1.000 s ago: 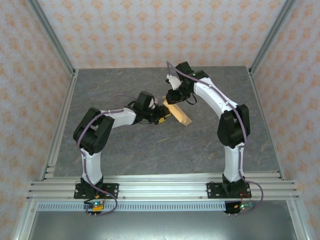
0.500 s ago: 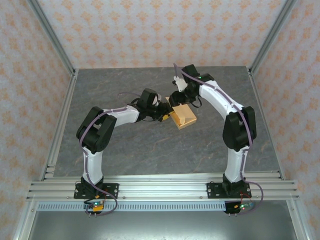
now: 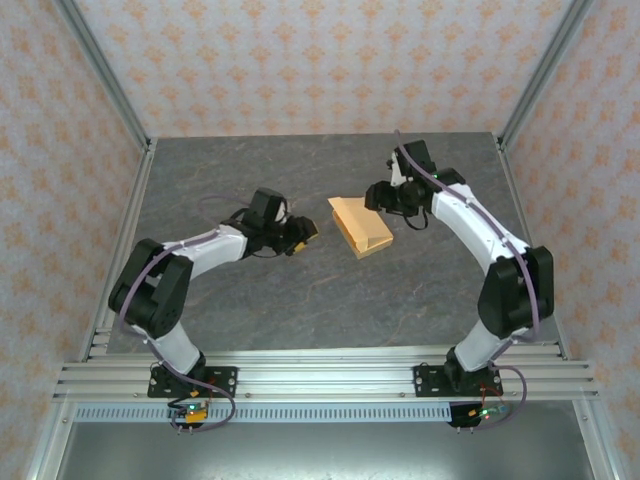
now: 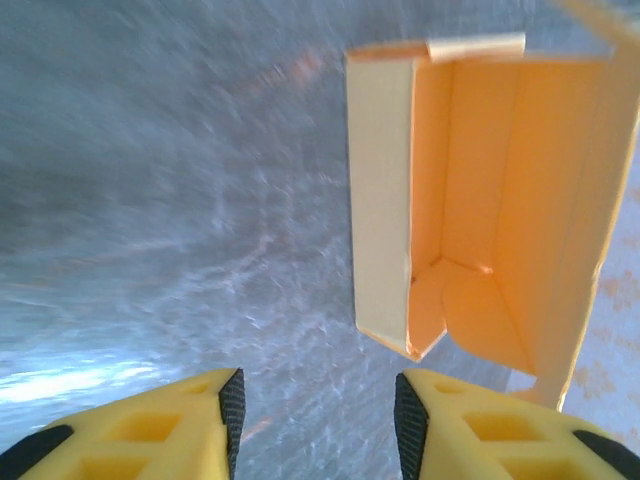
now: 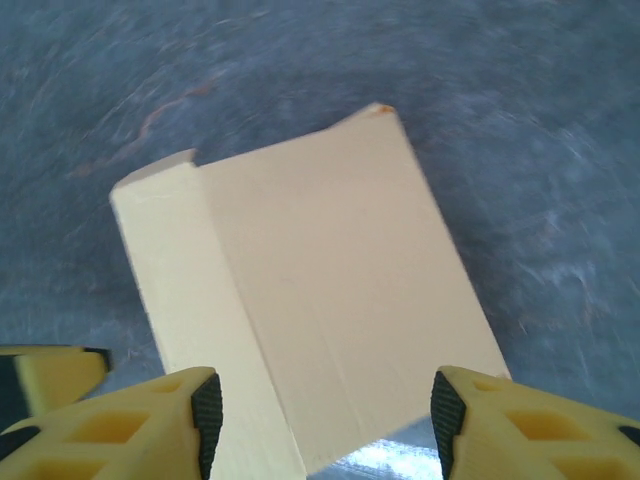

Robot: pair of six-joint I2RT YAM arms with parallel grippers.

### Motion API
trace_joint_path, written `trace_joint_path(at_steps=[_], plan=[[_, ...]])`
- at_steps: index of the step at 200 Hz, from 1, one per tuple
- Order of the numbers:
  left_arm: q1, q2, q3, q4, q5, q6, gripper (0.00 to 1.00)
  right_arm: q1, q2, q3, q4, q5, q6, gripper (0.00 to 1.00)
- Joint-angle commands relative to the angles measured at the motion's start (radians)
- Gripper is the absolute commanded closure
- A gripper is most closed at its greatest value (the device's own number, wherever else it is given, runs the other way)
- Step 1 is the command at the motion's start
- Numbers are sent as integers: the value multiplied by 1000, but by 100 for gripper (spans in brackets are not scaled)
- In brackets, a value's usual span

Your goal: Fold the paper box

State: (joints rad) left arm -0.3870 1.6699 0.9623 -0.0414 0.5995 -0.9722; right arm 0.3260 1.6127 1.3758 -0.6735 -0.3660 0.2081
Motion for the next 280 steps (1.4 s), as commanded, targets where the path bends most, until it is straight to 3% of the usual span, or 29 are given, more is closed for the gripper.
trace_joint_path(at_steps=[1,37,75,96,120,174,196,237,280], plan=[[63,-29,64,-112,-88,84,51,-7,-95,-78,21,140,175,40],[73,154,340,-137,-17,150,48,-3,-103,-161,38,66,131,40],[71,303,454,-48,26,130,47,32,13,-107,-12,161,-9,38],[51,388,547,-90,94,237,47,41,101,-54,-47,195,-70,36],[16,462,656,-249,75,431,47,56,186,-7,-100,271,-126,35],[23,461,577,-120,132,485,46,62,287,37,-127,309,-192,34],[15,465,577,-164,121,552,46,63,294,36,-115,311,-209,34],[-5,505,546,-169,52,594,49,50,251,10,-35,258,-225,34],[-13,521,514,-123,39,529,56,-24,77,-142,160,223,-68,33]])
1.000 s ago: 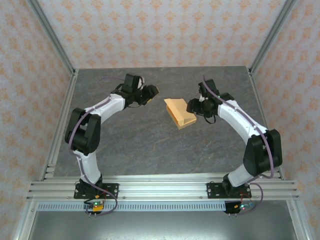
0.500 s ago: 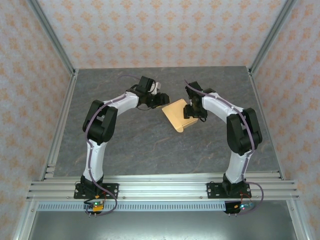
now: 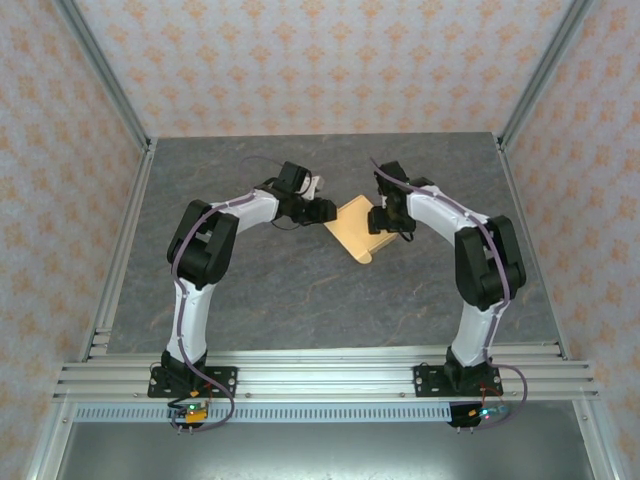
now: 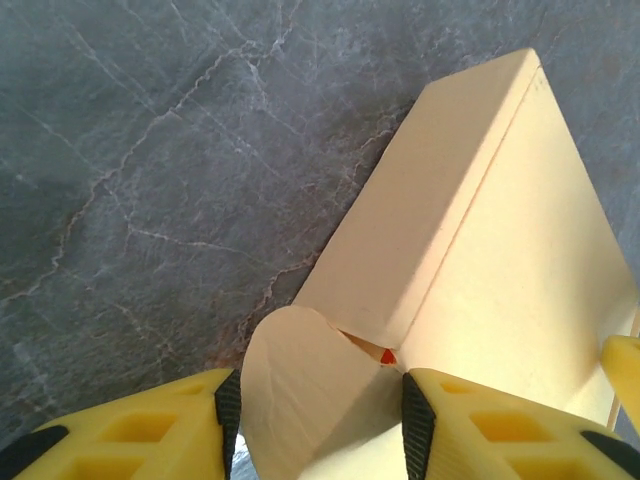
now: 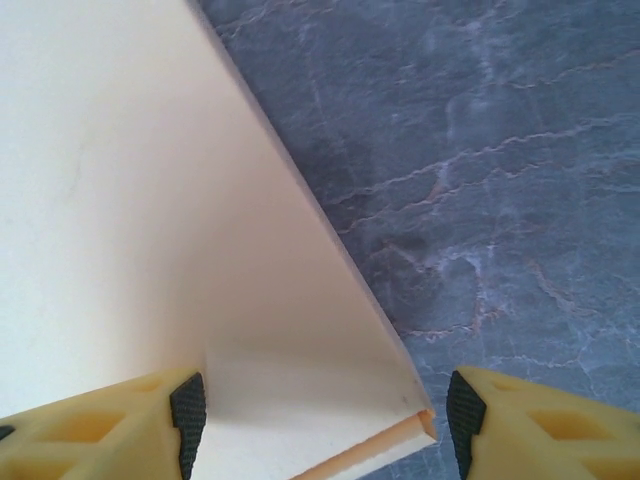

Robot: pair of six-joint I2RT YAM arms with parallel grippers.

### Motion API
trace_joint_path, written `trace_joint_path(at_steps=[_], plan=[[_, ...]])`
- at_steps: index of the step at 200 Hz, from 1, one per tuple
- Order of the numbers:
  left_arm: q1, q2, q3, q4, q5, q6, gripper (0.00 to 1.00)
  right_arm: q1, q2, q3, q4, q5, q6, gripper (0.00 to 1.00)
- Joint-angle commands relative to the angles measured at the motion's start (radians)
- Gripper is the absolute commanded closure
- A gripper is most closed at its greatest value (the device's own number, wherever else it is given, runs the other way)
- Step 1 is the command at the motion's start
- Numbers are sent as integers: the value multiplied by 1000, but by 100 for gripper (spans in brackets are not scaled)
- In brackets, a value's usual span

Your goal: Fold the paper box

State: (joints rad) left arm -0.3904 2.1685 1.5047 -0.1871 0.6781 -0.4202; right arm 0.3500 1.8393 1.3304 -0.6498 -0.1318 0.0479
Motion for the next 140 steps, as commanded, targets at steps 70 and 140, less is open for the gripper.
trace_joint_path(at_steps=[70,140], plan=[[-14,-37,-185,230,15,-253,64,-173,-389,-339,256,-171,572,28],[-39,-175,-266,186,-24,-280,56,-209,-283,-317,401,-363,535,23]])
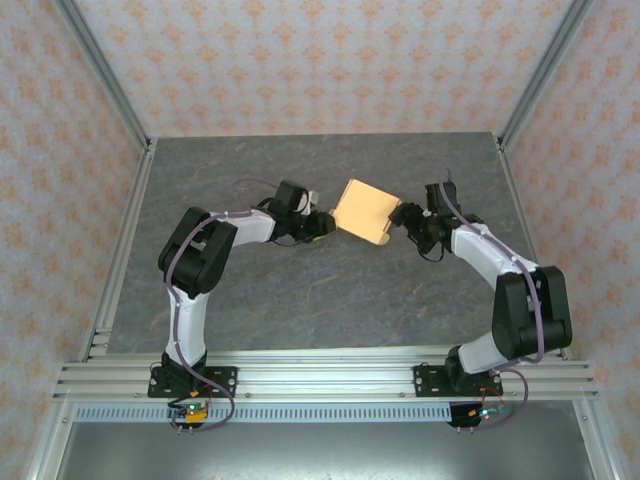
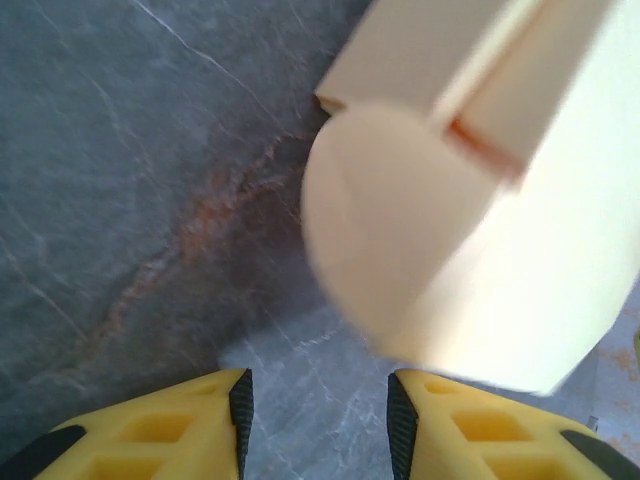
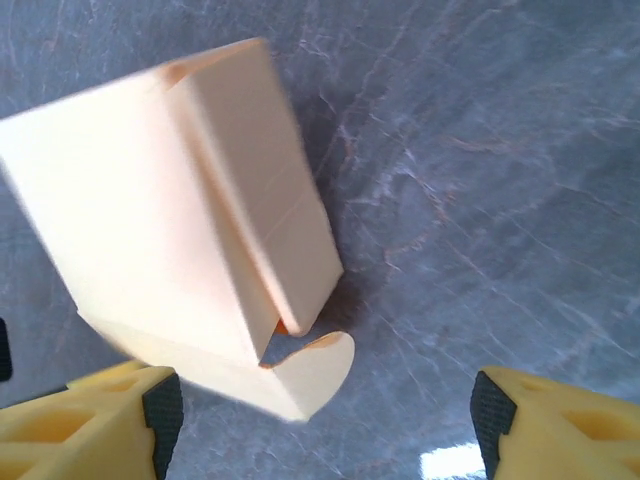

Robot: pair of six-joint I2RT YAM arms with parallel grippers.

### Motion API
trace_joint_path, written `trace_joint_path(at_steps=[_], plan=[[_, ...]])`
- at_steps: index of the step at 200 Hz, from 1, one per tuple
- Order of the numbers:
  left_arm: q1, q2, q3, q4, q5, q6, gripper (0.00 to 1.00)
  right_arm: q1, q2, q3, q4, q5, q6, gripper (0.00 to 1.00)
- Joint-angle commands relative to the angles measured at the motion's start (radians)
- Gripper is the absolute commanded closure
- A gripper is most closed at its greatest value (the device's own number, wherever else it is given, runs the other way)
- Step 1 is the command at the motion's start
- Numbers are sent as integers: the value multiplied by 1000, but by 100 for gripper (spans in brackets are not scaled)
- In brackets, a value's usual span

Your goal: Fold the paper box

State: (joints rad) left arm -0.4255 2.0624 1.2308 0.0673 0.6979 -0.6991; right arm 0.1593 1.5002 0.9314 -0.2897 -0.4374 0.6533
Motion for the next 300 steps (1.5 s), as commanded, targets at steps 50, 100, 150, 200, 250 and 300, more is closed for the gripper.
trace_joint_path(at_steps=[50,100,150,200,250,300], plan=[[49,-119,180,-252,-141,99,53,-54,194,244,-46,-64,-184,21],[82,29,411,-287,-180,143,49,-95,322,287,7,-171,-127,23],[53,207,527,-160,-97,102,46,-93,478,370,76,-350,-143,36],[19,243,503,-175,-135,143,46,-50,517,391,80,-444,-180,44],[15,184,345,-140,-106,128,61,-15,531,384,90,-499,-185,47],[22,-4,104,-162,-173,119,77,1,501,339,105,-525,-176,43]])
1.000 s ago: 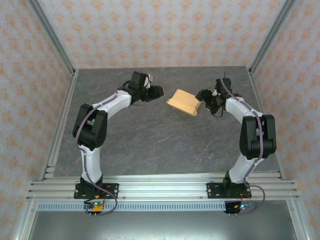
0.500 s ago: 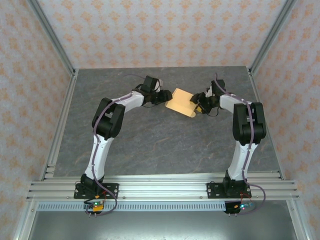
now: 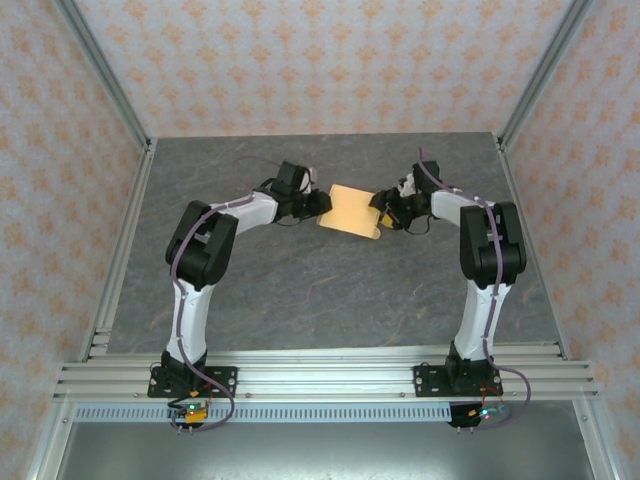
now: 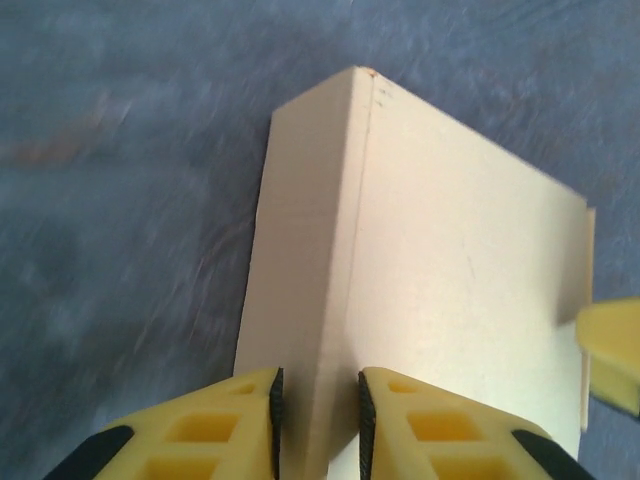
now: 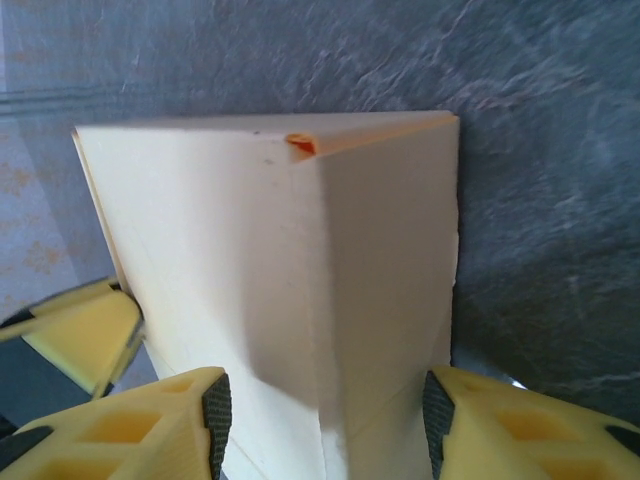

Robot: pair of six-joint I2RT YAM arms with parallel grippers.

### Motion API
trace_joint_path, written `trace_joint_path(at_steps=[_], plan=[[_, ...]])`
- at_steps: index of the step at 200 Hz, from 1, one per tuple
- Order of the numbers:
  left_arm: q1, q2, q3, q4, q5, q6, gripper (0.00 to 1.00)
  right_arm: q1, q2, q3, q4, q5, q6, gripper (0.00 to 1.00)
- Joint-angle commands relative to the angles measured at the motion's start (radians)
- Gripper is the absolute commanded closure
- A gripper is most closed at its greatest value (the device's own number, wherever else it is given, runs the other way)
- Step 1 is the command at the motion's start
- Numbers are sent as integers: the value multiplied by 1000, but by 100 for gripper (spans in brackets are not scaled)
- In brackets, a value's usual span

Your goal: Fold the paper box

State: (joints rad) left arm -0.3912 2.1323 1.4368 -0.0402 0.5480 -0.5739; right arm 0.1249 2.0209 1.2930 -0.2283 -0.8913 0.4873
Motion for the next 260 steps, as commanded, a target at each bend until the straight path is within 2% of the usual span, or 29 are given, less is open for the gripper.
trace_joint_path(at_steps=[1,31,63,98,138,172,196,222,260], plan=[[-12,-77,-107,-56,-25,-8,77,36,-21,-24,45,-71,-10,43],[-7,-165,-223,-79,-63,-38,82,44,-69,-81,66,-59,-14,38],[-7,-193,-280,-100,-54,-41,83,28,-137,-124,9,34,-100,32],[-5,-182,-303,-95,-51,-34,85,1,-139,-173,77,-39,-47,31],[40,-138,-332,-56,-2,-47,87,2,-106,-193,162,-114,35,28],[48,-131,-334,-60,4,-34,87,34,-66,-169,163,-152,42,19],[48,-128,-326,-64,8,-27,87,53,-46,-150,190,-160,69,22],[48,-135,-321,-66,16,-23,86,66,-22,-138,262,-187,139,34],[48,-171,-312,-64,51,-17,81,71,-28,-194,456,-186,334,41]])
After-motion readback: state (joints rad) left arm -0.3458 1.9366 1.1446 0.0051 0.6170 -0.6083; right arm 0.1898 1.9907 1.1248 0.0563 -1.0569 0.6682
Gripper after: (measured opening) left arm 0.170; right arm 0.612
